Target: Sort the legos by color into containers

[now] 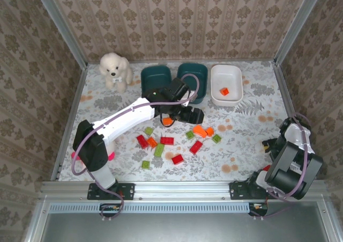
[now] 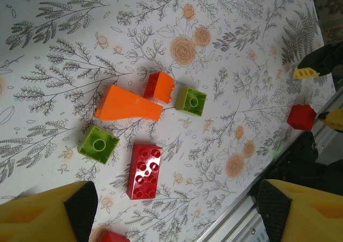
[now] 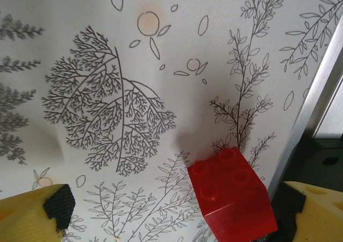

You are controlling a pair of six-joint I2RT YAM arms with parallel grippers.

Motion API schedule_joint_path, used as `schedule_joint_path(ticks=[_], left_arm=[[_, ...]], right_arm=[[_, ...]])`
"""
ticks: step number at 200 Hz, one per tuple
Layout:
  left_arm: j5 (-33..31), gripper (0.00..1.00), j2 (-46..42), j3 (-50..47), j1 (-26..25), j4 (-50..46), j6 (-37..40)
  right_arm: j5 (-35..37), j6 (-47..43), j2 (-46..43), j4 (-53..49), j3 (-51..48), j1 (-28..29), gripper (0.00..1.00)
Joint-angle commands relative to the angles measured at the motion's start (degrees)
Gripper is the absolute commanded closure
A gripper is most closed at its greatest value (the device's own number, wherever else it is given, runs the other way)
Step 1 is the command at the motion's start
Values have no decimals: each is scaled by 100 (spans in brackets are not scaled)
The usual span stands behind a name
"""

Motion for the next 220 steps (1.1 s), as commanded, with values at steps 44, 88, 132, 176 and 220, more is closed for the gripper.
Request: schedule_joint_path(ticks=[44,88,132,176,220], left_arm=[[58,18,21,149,72,95,-73],[22,18,-107,-12,90,90,-99],[-5,18,-101,-48,115,104,-106],[-90,18,-240,-230,147,174,-157],[-101,18,-361,-503,177,310,-242]], right_arm=[[-65,497,205,219,106,358,7],[-512,876,315,682,45,748,9],[-836,1958,684,1061,367,2029,10],[-1148,2466,1179,1474,762,2912,8],[-1362,2709,1419,1671,1174,3360,8]])
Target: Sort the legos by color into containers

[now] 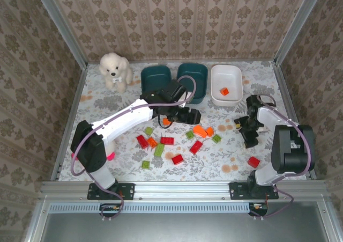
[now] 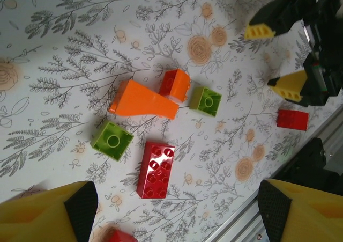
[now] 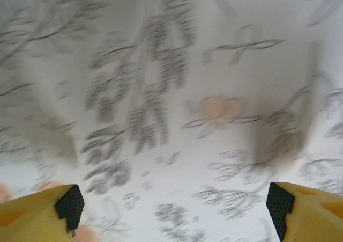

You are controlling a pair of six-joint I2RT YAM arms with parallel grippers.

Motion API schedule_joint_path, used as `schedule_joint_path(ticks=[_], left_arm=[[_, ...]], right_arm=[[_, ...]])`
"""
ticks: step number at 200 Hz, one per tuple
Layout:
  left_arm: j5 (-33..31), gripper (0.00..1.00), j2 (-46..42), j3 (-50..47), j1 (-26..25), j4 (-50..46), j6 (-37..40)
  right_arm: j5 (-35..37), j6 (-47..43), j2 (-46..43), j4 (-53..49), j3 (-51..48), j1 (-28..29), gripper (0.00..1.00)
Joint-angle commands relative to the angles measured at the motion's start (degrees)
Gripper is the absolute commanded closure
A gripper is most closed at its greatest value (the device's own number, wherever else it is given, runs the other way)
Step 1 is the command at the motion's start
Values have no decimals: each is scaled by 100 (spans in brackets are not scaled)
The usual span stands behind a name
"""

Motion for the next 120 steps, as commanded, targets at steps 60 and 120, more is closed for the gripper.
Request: schedule_joint_path(ticks=[60,120], left_arm=[[-66,18,-288,-166,64,185,-128],[-47,18,-675,-764,113,484,-144]], right_arm=[[615,-519,-1176,-1238,298,-326,8],[566,-1500,-2534,-1911,-926,-1752,0]])
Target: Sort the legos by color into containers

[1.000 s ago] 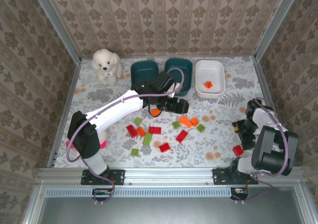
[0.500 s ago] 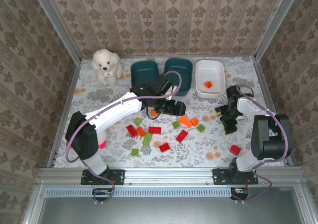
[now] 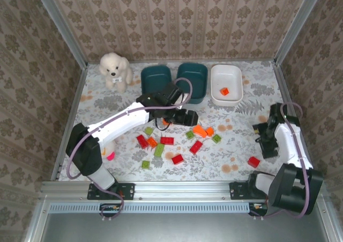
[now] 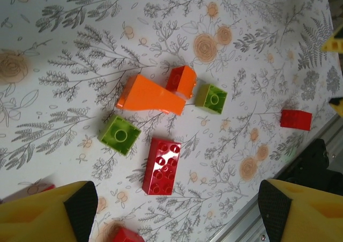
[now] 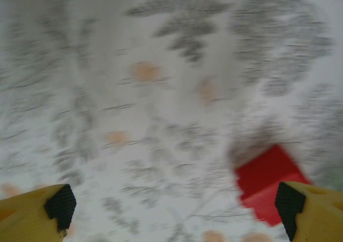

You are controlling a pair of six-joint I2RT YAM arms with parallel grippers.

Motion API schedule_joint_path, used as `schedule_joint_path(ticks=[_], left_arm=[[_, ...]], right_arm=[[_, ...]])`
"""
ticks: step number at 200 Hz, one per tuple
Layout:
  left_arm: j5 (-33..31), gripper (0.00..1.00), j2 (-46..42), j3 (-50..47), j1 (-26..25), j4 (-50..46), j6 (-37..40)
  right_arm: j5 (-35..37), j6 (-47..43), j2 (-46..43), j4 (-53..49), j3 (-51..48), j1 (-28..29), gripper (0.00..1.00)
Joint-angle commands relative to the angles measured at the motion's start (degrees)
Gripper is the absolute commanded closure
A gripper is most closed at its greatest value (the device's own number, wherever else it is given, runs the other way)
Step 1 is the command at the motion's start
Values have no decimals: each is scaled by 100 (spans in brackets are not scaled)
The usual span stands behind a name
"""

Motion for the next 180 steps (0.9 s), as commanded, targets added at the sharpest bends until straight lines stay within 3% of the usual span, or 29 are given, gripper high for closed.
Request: schedule_joint_path(ticks=[1,37,79,111,180], left_arm=[[-24,18,-327,-252,74,182,-95],[193,17,-693,-743,259,340,-176],[503,17,-973,-1087,713,411,-190],[758,17,-932,-1037,1014,427,-125],[933,17,-818,-798,1243,203,95]], right_arm=[[61,-522,-215,-581,-278,-215,0],[-345,-221,-127,-361,-681,-149,0],[-257,529,-226,-757,-772,571,1],[-201,1031,33,-123,-1052,932,5],[28,1141,1079,611,-381,771,18]])
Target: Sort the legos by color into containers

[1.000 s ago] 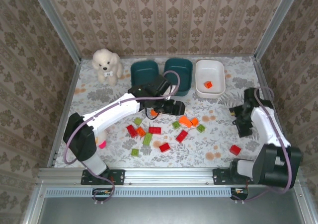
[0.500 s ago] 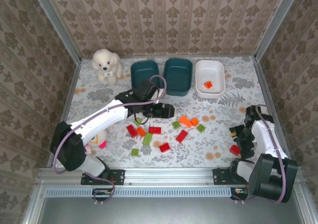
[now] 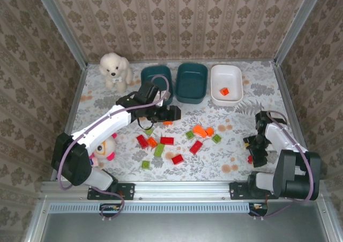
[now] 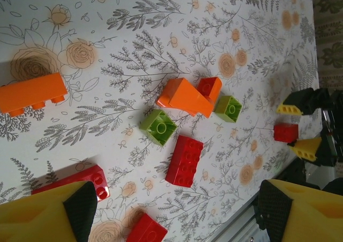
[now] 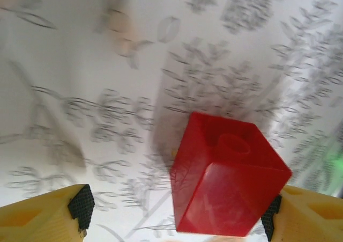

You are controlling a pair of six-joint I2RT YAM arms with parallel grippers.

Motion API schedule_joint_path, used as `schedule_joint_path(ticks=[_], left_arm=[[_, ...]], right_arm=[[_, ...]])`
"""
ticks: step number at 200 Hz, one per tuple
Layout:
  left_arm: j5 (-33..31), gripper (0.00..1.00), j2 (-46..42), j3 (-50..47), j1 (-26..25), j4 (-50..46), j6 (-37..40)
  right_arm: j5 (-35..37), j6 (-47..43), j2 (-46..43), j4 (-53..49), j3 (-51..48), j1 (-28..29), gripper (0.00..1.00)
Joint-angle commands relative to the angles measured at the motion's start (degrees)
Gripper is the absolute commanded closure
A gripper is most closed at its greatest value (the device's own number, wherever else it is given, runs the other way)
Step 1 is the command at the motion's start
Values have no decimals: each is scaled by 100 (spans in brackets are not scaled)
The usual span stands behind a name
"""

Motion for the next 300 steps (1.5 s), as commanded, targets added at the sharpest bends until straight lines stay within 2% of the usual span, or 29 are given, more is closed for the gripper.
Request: schedule_joint_path(ticks=[1,15,36,55,75,98,112,128,147,161,180,209,222,238,254,300], left_arm=[[184,17,27,221,69,-136,188],[192,17,32,256,87,-171,208],[217,17,31,256,95,-184,192],[225,18,14,230,95,-170,198],[226,18,-9,218,97,-187,207],[214,18,-37,219,101,-231,208],[147,18,-97,221,131,-267,160],[-87,19,-276,212,245,-323,22],[-493,19,-634,122,548,-367,-276],[-727,19,-904,29,828,-406,-479],[-1079,19,-1215,-108,1215,-584,-730],[-1263,19,-1599,-318,1860,-954,-1046],[-1352,19,-1796,-415,1971,-1052,-1084],[-1455,19,-2051,-565,2020,-1088,-1119],[-1524,19,-2247,-655,2038,-1171,-1115],[-1723,19,-2717,-781,2055,-1438,-1041]], right_arm=[[158,252,201,306,158,-83,19],[193,284,248,319,173,-166,20],[205,220,209,436,117,-294,28],[121,141,271,443,81,-270,32],[86,201,149,537,-127,-196,45],[46,311,-88,728,-263,-78,66],[171,225,-172,645,29,185,71],[516,-12,-140,355,809,791,75],[904,-454,318,313,2183,1873,77],[1038,-856,1142,387,3400,2669,77],[822,-1424,2553,734,5093,3503,78],[337,-2089,4882,544,8155,4192,78],[176,-2243,5891,245,9575,4323,78],[-52,-2307,6891,94,10812,4407,78],[-151,-2386,7370,355,11188,4448,79],[-223,-2707,7414,1514,10635,4522,84]])
